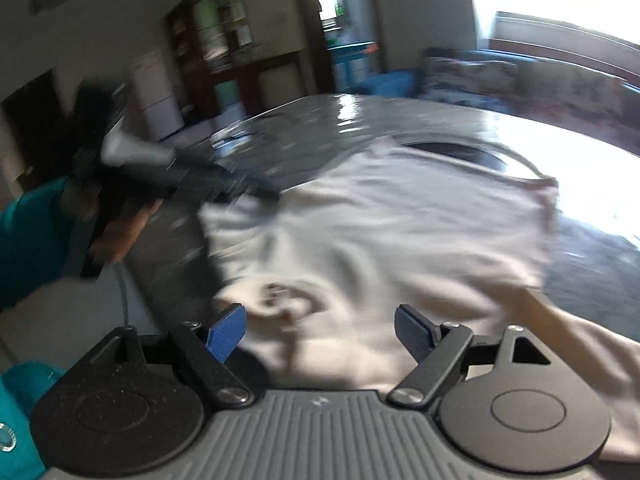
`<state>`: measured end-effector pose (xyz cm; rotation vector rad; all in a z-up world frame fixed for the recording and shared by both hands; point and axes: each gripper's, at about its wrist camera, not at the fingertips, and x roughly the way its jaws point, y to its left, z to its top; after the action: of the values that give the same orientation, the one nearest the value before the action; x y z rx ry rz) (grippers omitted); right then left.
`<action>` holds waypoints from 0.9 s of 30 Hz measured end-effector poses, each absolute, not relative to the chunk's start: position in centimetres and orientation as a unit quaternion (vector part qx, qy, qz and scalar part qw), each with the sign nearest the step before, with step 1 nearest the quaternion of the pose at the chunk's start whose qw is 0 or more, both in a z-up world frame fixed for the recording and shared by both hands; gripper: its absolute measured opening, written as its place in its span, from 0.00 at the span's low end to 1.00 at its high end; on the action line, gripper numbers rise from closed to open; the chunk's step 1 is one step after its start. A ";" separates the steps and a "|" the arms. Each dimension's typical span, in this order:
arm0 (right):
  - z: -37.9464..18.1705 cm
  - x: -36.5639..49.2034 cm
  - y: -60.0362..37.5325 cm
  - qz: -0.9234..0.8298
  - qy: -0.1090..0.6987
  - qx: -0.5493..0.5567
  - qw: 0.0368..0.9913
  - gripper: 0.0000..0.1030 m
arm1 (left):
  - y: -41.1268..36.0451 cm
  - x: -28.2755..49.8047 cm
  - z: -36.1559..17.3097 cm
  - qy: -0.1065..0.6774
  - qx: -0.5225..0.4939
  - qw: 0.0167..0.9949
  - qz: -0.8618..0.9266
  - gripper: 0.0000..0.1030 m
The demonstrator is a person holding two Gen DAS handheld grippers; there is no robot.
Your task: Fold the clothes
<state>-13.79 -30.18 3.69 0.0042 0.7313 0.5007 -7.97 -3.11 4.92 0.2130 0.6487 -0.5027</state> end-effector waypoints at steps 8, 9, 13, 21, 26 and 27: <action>3.4 -13.6 -36.4 0.139 0.346 0.040 0.927 0.78 | -9.9 -10.1 2.9 0.321 0.133 0.870 -0.350 0.17; 3.3 -13.5 -37.0 0.130 0.348 0.043 0.927 0.78 | -10.3 -10.4 2.8 0.321 0.137 0.866 -0.358 0.17; 2.5 -13.5 -40.8 0.074 0.351 0.053 0.932 0.78 | -11.1 -11.9 2.2 0.315 0.159 0.856 -0.379 0.17; 1.2 -13.7 -46.4 -0.015 0.349 0.074 0.934 0.74 | -10.8 -12.2 2.2 0.303 0.180 0.855 -0.381 0.24; 1.6 -13.8 -48.6 -0.059 0.336 0.080 0.937 0.74 | -10.9 -12.1 2.3 0.303 0.185 0.855 -0.379 0.25; 1.5 -13.7 -48.8 -0.063 0.340 0.076 0.935 0.73 | -10.9 -12.1 2.3 0.303 0.185 0.855 -0.378 0.25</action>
<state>-13.65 -48.76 1.50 0.1544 0.6943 -0.1279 -12.11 -10.92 2.30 0.3896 0.6367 -0.7952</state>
